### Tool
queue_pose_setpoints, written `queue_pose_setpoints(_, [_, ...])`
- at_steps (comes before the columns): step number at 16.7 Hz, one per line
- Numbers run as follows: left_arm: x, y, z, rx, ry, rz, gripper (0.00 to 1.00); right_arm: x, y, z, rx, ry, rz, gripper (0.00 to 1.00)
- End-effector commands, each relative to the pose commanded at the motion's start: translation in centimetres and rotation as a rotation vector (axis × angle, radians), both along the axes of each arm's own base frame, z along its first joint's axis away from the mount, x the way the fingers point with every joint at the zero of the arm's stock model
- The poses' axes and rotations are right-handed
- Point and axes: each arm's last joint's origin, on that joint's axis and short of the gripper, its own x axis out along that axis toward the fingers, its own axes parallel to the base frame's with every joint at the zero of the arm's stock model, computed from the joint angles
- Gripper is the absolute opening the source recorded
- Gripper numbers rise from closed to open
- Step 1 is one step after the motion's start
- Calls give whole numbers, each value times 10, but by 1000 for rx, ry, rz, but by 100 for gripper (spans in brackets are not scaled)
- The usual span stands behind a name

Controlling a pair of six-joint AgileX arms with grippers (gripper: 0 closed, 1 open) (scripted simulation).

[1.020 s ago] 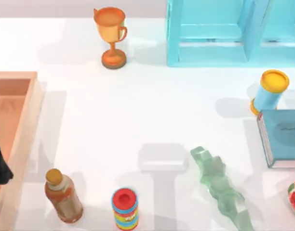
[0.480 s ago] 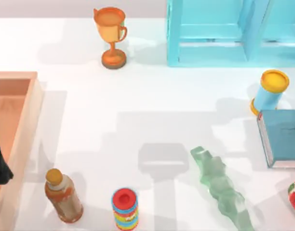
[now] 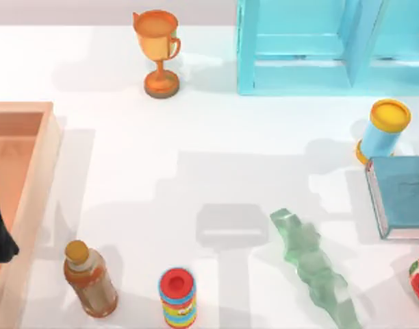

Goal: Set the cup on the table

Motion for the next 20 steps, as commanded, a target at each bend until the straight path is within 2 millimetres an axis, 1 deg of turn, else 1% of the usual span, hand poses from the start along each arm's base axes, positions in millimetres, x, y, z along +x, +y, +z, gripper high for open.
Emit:
queue_pose_setpoints(1, [0, 0, 0, 0, 0, 0, 100, 0, 0, -4, 0, 1, -2, 100])
queue_pose_setpoints(3, [0, 0, 0, 0, 0, 0, 100, 2, -1, -19, 0, 5, -5, 100])
queue_pose_setpoints(7, [0, 0, 0, 0, 0, 0, 100, 4, -1, -69, -1, -7, -4, 100])
queue_pose_setpoints(9, [0, 0, 0, 0, 0, 0, 100, 2, -1, -89, 0, -3, -4, 100])
queue_pose_setpoints(11, [0, 0, 0, 0, 0, 0, 100, 0, -1, -99, 0, 2, -4, 100])
queue_pose_setpoints(15, [0, 0, 0, 0, 0, 0, 100, 0, -1, -99, 0, 2, -4, 100])
queue_pose_setpoints(20, [0, 0, 0, 0, 0, 0, 100, 0, -1, -99, 0, 2, -4, 62])
